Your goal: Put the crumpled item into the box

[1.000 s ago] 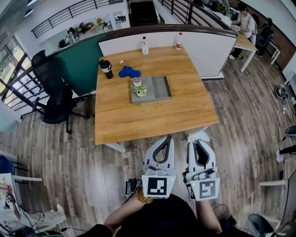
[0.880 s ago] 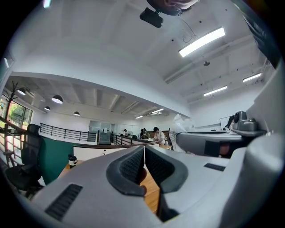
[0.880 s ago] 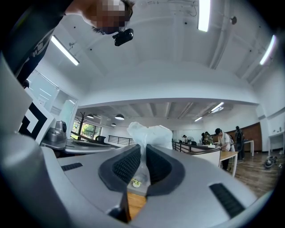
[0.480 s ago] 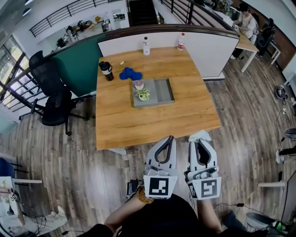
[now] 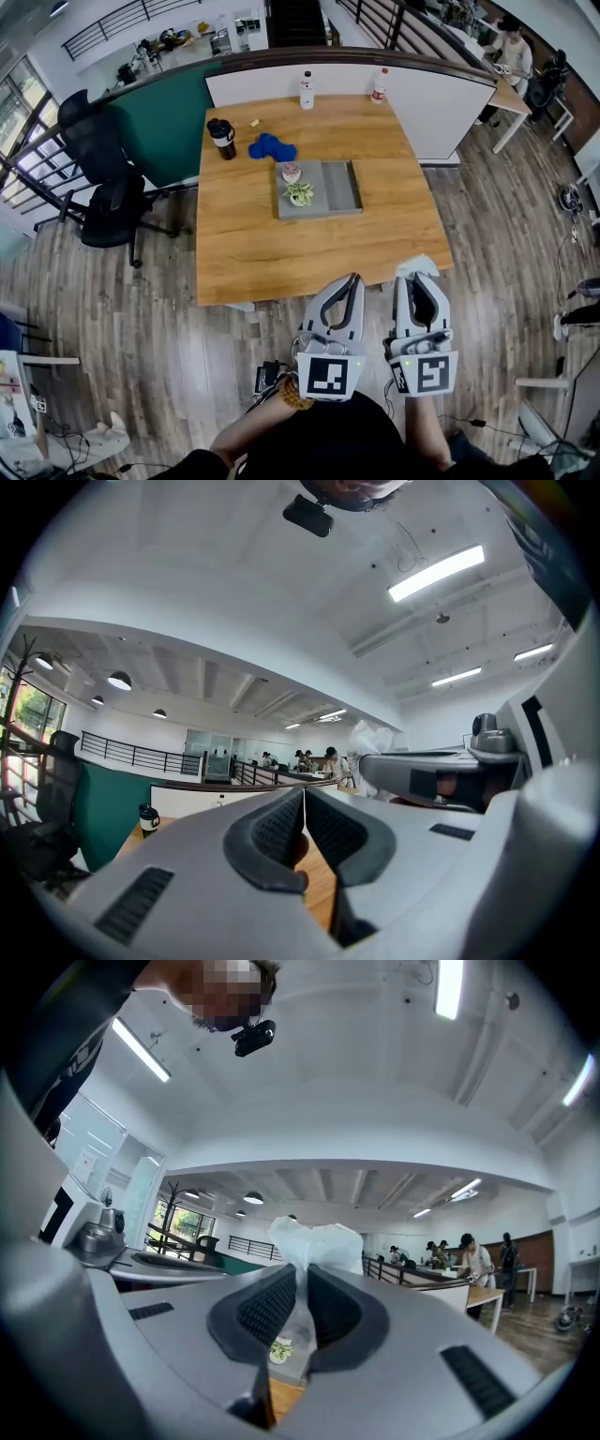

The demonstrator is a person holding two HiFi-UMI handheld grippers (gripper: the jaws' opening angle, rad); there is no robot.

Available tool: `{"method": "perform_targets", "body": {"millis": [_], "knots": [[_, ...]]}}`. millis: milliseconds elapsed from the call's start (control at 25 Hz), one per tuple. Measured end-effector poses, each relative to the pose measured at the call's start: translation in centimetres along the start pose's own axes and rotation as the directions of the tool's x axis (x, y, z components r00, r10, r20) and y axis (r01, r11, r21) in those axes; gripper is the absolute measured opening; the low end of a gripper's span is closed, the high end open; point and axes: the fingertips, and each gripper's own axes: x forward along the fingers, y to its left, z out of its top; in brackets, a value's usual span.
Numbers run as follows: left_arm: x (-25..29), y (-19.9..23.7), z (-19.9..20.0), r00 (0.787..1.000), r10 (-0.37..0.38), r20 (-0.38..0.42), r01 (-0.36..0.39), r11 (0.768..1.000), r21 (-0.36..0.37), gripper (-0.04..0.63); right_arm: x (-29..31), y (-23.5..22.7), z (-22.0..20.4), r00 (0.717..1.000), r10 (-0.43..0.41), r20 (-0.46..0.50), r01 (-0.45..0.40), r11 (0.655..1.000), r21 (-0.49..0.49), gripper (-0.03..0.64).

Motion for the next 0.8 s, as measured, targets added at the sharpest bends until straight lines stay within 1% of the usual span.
{"method": "perform_targets", "body": {"millis": [320, 520, 800], "knots": [[1.1, 2.7, 0.2, 1.0, -0.005, 0.0, 0.005, 1.0, -0.011, 0.025, 3.0, 1.1, 0.2, 1.0, 0.003, -0.007, -0.003, 1.0, -0.014, 0.046], [1.5, 4.4, -0.2, 1.0, -0.011, 0.001, 0.011, 0.999, -0.032, 0.025, 4.4, 2.2, 0.0, 1.0, 0.015, -0.013, -0.015, 0.999, -0.05, 0.046], [1.8, 5.0, -1.1, 0.999, -0.033, -0.021, 0.033, 0.999, -0.027, 0.025, 4.8, 2.9, -0.9, 0.999, 0.012, -0.039, -0.014, 0.999, -0.051, 0.046]]}}
